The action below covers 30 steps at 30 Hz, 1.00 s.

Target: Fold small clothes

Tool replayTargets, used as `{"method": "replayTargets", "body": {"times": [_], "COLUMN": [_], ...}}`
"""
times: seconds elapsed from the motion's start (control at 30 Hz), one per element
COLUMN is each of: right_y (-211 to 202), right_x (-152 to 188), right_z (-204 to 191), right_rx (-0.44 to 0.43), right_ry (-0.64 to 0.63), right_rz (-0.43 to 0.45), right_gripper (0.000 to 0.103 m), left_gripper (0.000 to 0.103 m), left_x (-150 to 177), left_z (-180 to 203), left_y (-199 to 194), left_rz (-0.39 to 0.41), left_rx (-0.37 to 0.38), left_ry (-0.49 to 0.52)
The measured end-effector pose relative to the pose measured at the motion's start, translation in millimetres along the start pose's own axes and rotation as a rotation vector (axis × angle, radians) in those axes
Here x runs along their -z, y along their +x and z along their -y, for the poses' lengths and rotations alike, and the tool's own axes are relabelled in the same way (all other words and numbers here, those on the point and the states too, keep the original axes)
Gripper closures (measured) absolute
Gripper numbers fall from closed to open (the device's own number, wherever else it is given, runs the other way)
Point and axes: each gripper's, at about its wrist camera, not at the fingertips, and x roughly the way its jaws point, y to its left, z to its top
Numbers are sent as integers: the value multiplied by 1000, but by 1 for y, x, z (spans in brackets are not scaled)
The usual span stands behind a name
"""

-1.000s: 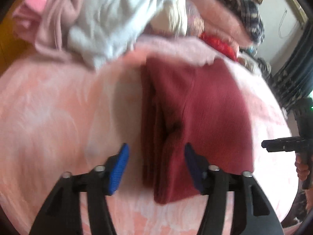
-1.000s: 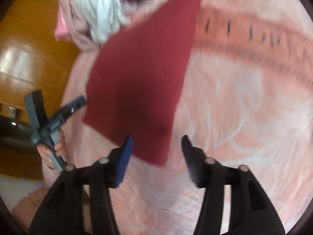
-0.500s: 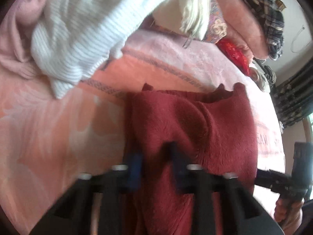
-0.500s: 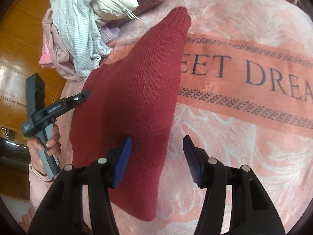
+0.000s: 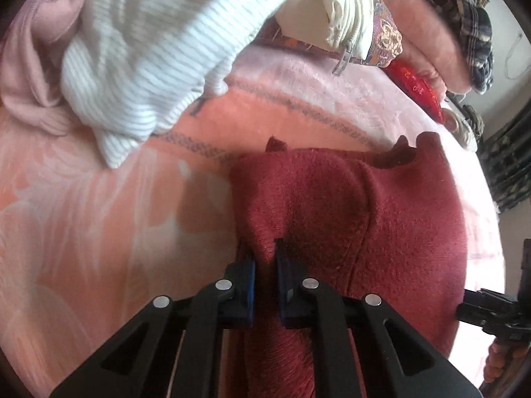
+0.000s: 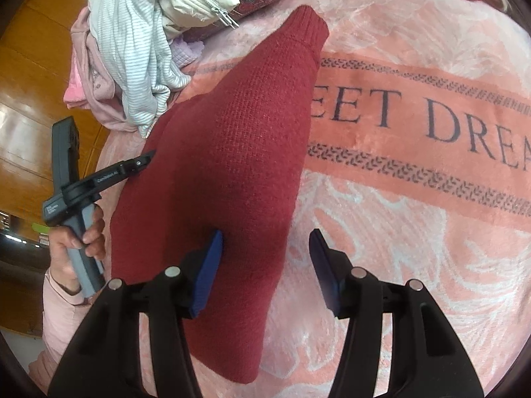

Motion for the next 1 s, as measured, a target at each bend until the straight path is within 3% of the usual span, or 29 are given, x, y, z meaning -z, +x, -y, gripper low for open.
{"method": "replayTargets", "body": {"times": [0.17,0.3,0.33,0.4,0.57,0.63,0.67,0.73,0.77,0.8,1.0], "right_y": [-5,-17,-19,-21,-14,-9,-7,-3,-1,-1,-6], "right_x": [2,15,21,32,57,64,66,68,69,70,73], "right_z": [1,-4,-5,-7,-18,-23,-25,-25,-24,-23,-27], "right_rx": [-31,-56,-46,-24,11,31,40,40,11,3,2], "right_ry": [18,-8,-17,-24,-66,-92,-101,-99,-87,-84,-111], "right_rz": [8,-18,-29,-47,-109,-126,-130,-136,-143,-147,-133], "right_gripper": [47,47,47,47,48,50,55,62,72,76,81], "left_gripper": [85,68,56,47,48,58,59,78,80,85,88], "left_x": [3,21,33,53,79,84,86,87,88,87,86], "left_z": [0,0,3,10,26,26,23,15,11,9,1], "left_y": [-18,-56,-67,-77,-67,-57,-54,-52,-54,-56,-75], "left_rz": [35,108,126,121,66,33,30,26,22,21,43], "left_rx": [0,8,7,8,0,0,8,54,82,102,179], "left_ry": [9,-9,7,29,89,96,88,51,29,18,-7]}}
